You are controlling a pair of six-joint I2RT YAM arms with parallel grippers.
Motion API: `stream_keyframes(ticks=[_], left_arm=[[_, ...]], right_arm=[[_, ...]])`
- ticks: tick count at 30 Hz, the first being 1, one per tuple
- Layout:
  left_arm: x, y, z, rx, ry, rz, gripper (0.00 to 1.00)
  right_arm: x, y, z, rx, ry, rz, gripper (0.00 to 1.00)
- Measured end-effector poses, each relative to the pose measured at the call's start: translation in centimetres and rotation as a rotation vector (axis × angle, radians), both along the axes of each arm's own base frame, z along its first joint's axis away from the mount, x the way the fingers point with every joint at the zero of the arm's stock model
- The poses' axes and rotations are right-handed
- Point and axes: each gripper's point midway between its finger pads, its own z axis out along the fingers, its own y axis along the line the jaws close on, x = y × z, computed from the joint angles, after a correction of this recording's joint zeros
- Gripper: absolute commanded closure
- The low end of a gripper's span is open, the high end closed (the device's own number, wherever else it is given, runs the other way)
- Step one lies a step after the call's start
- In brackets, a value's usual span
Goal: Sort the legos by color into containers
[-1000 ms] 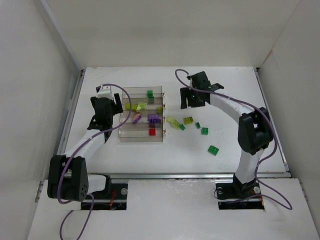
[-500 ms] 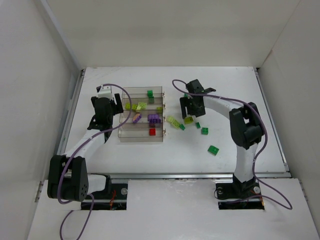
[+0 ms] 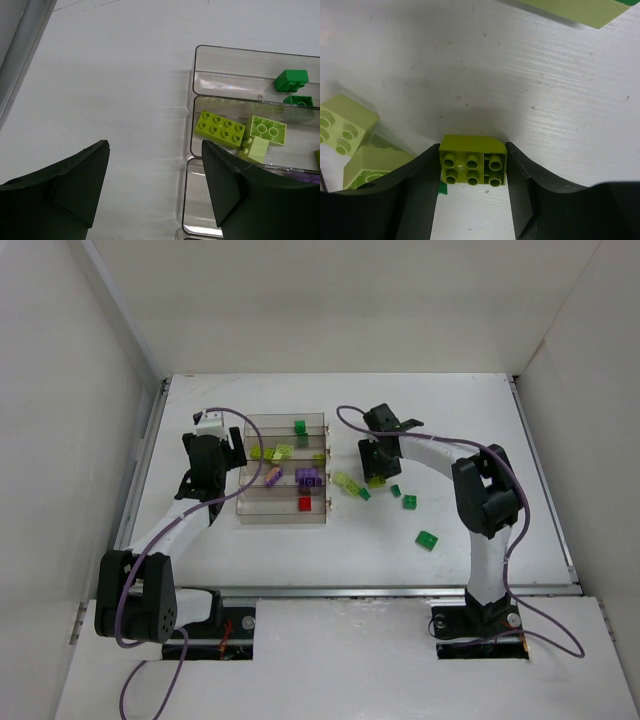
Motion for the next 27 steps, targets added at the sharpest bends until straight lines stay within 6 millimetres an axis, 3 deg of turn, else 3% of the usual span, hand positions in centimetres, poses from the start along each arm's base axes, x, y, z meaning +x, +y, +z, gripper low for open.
stream_keyframes(ticks=[1, 4, 11, 15, 19, 23, 25, 27], left_arm=[[0.0, 0.0, 0.0, 0.000, 0.000, 0.000, 0.29], [0.0, 0.0, 0.0, 0.000, 0.000, -0.001, 0.29], [0.0, 0.0, 0.0, -0.001, 0.000, -0.002, 0.29], [0.0, 0.0, 0.0, -0.003, 0.000, -0.001, 0.29], [-0.1, -0.1, -0.2, -0.008, 0.004, 0.000, 0.29], [-0.1, -0.1, -0.2, -0.011, 0.004, 0.002, 0.29], [-0.1, 0.0, -0.2, -0.011, 0.004, 0.003, 0.29], [-0.1, 0.0, -0.2, -0.009, 0.003, 0.006, 0.29]], right_arm=[[0.0, 0.0, 0.0, -0.001, 0.000, 0.000, 0.92], [0.0, 0.0, 0.0, -0.004, 0.000, 0.001, 1.00], [1.0, 0.4, 1.4, 0.006, -0.026, 0.001, 1.00], [3.1, 1.6, 4.2, 0.033, -0.109, -0.009, 1.00], [5.3, 5.3, 9.1, 0.100, -0.245, 0.030, 1.00], [7.4, 12.0, 15.4, 0.220, -0.386, 0.132, 1.00], [8.0, 15.2, 16.8, 0.279, -0.423, 0.187, 1.00], [8.0, 17.2, 16.3, 0.309, -0.416, 0.229, 1.00]])
